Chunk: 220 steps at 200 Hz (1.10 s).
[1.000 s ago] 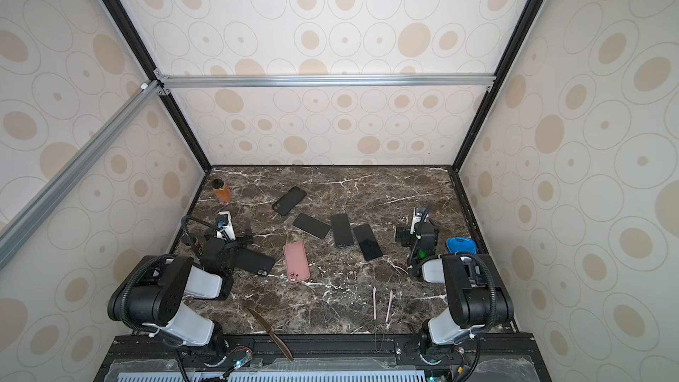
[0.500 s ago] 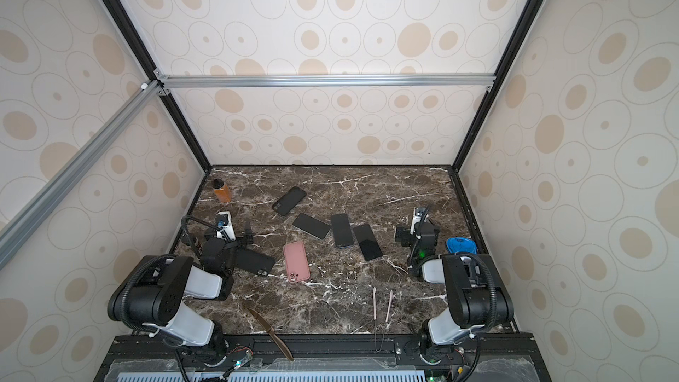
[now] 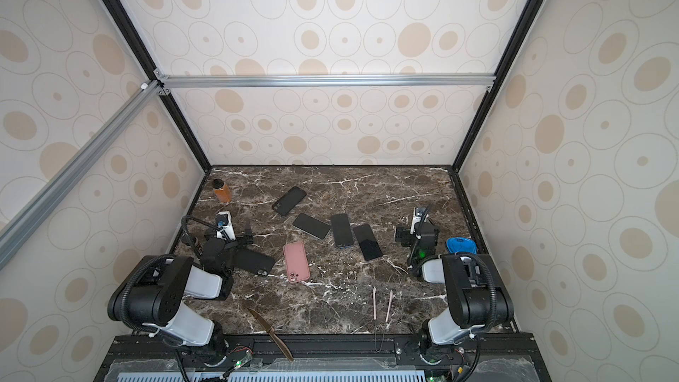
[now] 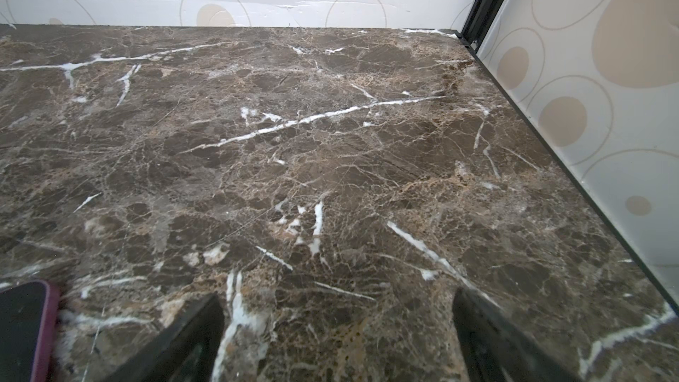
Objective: Put the phone into the phone case
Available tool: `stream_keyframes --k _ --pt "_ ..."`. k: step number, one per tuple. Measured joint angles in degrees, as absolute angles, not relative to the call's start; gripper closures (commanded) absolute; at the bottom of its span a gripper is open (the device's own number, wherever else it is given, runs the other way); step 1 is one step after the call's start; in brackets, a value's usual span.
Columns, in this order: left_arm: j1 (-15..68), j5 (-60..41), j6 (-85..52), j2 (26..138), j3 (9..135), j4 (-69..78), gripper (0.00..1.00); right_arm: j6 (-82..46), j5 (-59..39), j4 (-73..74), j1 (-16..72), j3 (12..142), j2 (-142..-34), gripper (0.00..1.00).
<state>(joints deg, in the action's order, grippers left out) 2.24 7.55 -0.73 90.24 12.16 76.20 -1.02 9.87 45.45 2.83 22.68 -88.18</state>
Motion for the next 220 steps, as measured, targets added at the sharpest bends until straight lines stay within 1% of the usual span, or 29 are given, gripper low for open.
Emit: stream_keyframes --k 77,95,120,146,170,200,220 --pt "2.2 9.9 -1.7 89.2 11.7 76.0 0.00 -1.0 9.2 45.3 2.8 22.6 -87.3 0.00" --pt "2.5 12.6 -2.3 83.9 11.0 73.0 0.00 -1.0 9.4 43.7 2.8 22.6 -83.9 0.00" --pt "3.7 17.4 -3.9 75.1 11.7 67.5 0.00 -1.1 10.3 39.2 2.8 22.6 -76.2 0.00" --pt "6.2 21.2 -6.3 70.1 14.7 58.7 0.00 -2.3 11.3 30.3 2.8 24.1 -69.1 0.01" --pt "8.6 23.6 -8.2 66.3 19.3 47.2 0.00 -4.1 11.4 20.0 2.8 27.7 -64.2 0.01" --pt "11.2 24.1 -11.1 59.6 23.3 35.1 0.00 -6.4 9.2 9.6 2.9 31.6 -59.4 0.01" --pt "12.1 22.7 -13.4 57.3 27.1 26.9 0.00 -7.5 6.6 3.9 2.9 33.6 -57.6 0.01"
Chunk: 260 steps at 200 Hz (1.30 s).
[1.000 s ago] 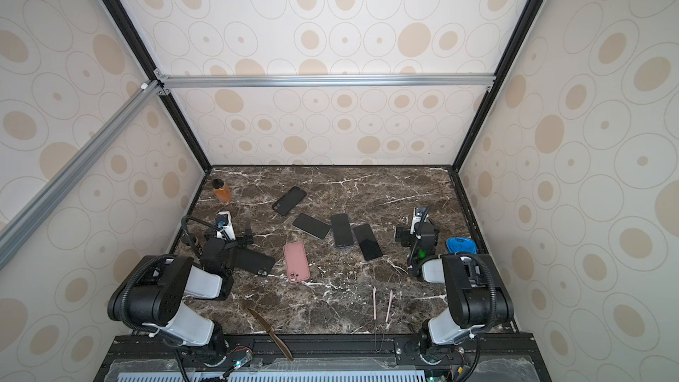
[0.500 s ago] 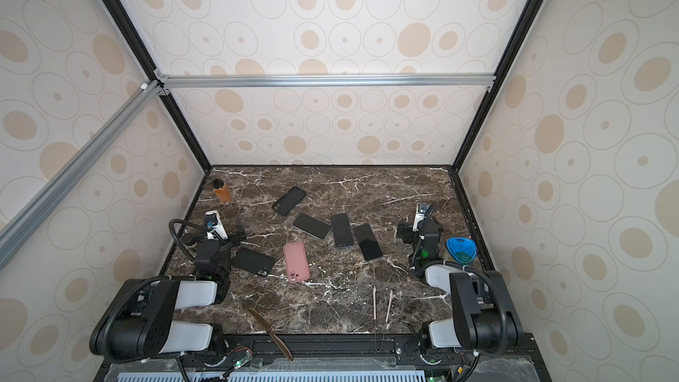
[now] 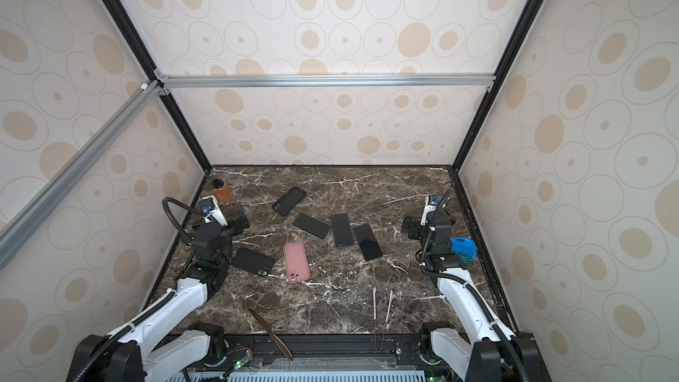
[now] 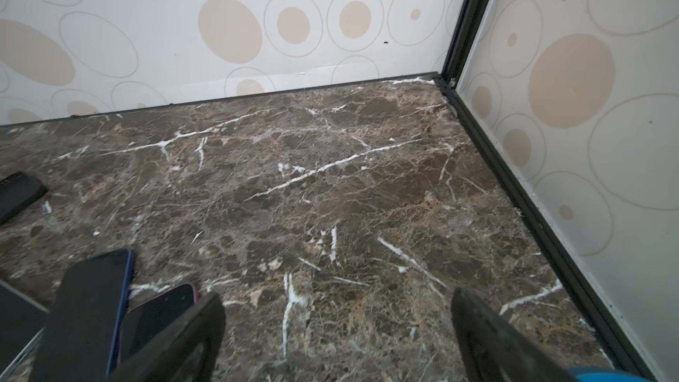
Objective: Put the phone into the phone case
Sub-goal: 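Move the left gripper toward the pink case while the right gripper advances toward the phones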
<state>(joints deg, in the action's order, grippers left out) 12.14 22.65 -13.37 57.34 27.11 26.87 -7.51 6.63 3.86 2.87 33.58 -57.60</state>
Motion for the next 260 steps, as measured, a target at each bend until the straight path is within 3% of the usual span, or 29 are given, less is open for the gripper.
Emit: stream_keyframes --k 99,201,260 --pt "13.8 1.7 -17.6 54.8 36.6 -1.8 0.00 -8.3 -11.2 -13.2 3.2 42.5 -56.0 0.02" --pt "14.0 -4.1 -16.8 53.6 37.0 -9.6 0.03 -8.5 -14.7 -23.3 5.7 47.8 -52.8 0.02" --pt "17.1 -6.8 -17.4 57.1 37.0 -12.8 0.20 -8.4 -13.4 -30.8 6.5 50.9 -53.4 0.03"
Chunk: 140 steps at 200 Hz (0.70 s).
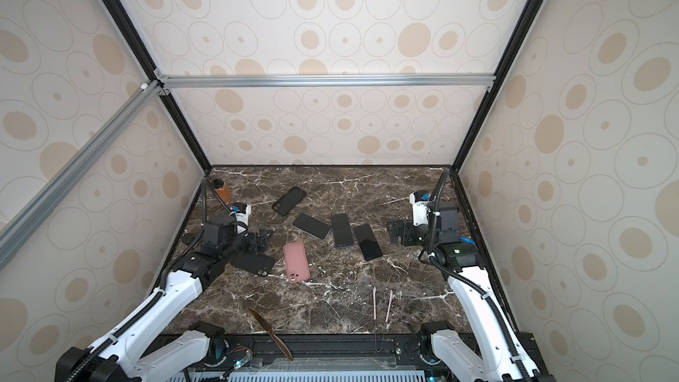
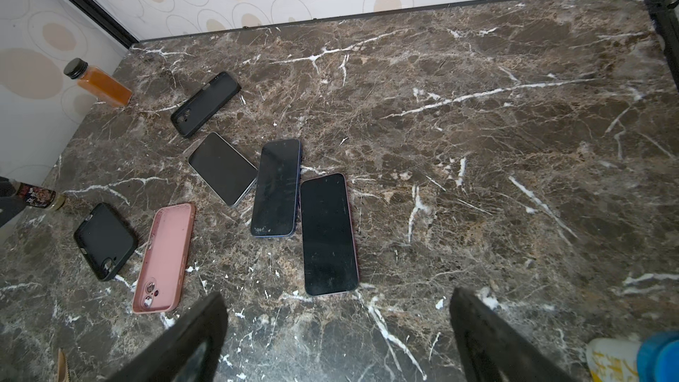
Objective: Put the phone into the phone case
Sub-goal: 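Move the left gripper toward the pink case while the right gripper advances toward the phones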
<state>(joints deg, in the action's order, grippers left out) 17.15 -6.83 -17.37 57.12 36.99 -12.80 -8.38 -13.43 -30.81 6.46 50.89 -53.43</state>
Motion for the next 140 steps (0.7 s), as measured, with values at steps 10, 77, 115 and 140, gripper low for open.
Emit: stream_keyframes --k 10,77,115,140 --pt "18.0 -7.3 -17.6 57.7 37.0 -13.2 0.23 -8.5 -13.5 -31.8 6.5 50.9 -53.5 0.03" --pt "22.7 -9.1 -21.0 61.8 35.9 -13.3 0.35 -8.9 -13.7 -35.1 6.9 50.9 -53.8 0.03" --pt "28.6 -6.6 -25.1 65.1 32.9 -11.8 0.38 -9.2 -13.7 -36.2 7.4 50.9 -54.4 0.03" --pt "31.0 -5.2 -27.2 66.9 32.3 -10.6 0.42 -9.2 -13.7 -37.1 7.7 50.9 -55.0 0.03"
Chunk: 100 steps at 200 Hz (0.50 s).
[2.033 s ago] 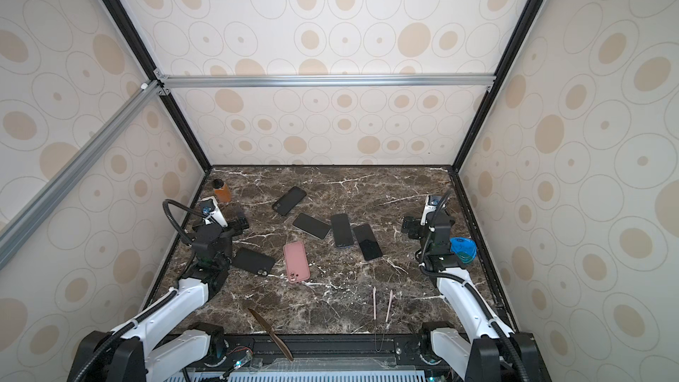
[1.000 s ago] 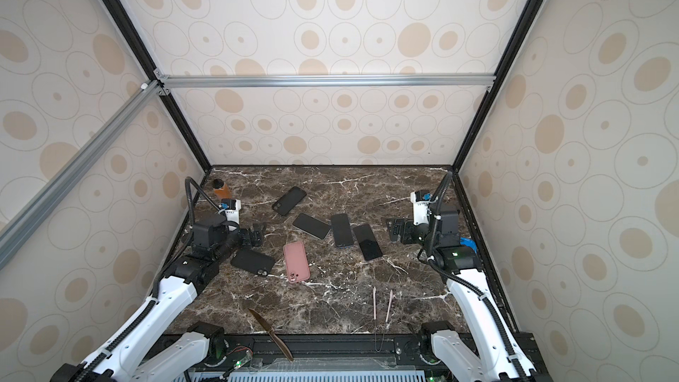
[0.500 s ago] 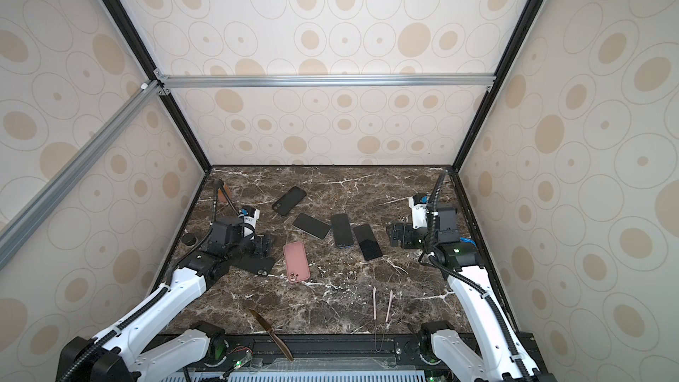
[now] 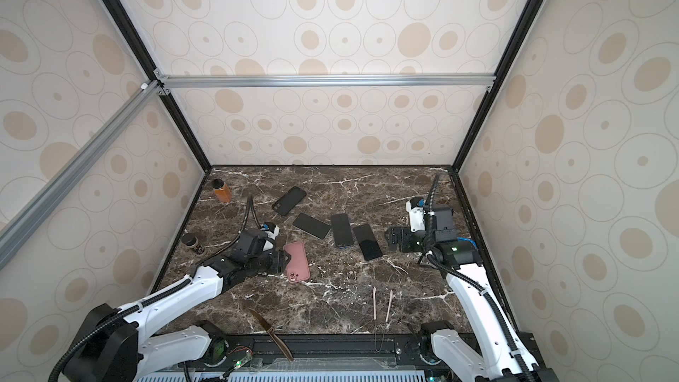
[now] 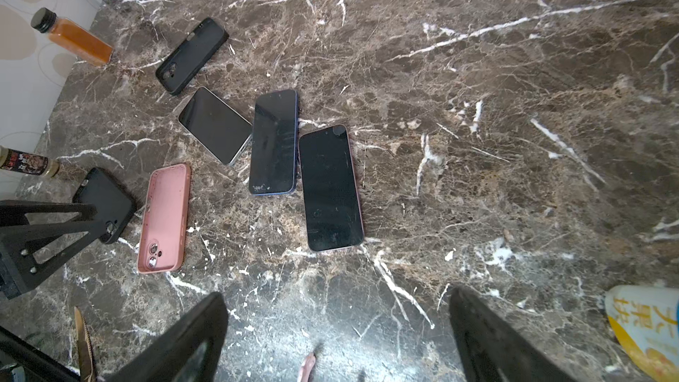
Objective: Put the phone into the phone case
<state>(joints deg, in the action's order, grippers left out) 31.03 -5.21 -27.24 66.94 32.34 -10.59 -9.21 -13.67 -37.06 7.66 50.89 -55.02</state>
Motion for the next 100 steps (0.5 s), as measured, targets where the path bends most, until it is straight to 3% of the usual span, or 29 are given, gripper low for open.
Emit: stream_keyframes --k 100 --pt "37.1 1.0 -32.1 78.3 32.4 -7.6 0.58 -9.2 -13.7 -37.8 8.3 50.9 -55.5 0.03"
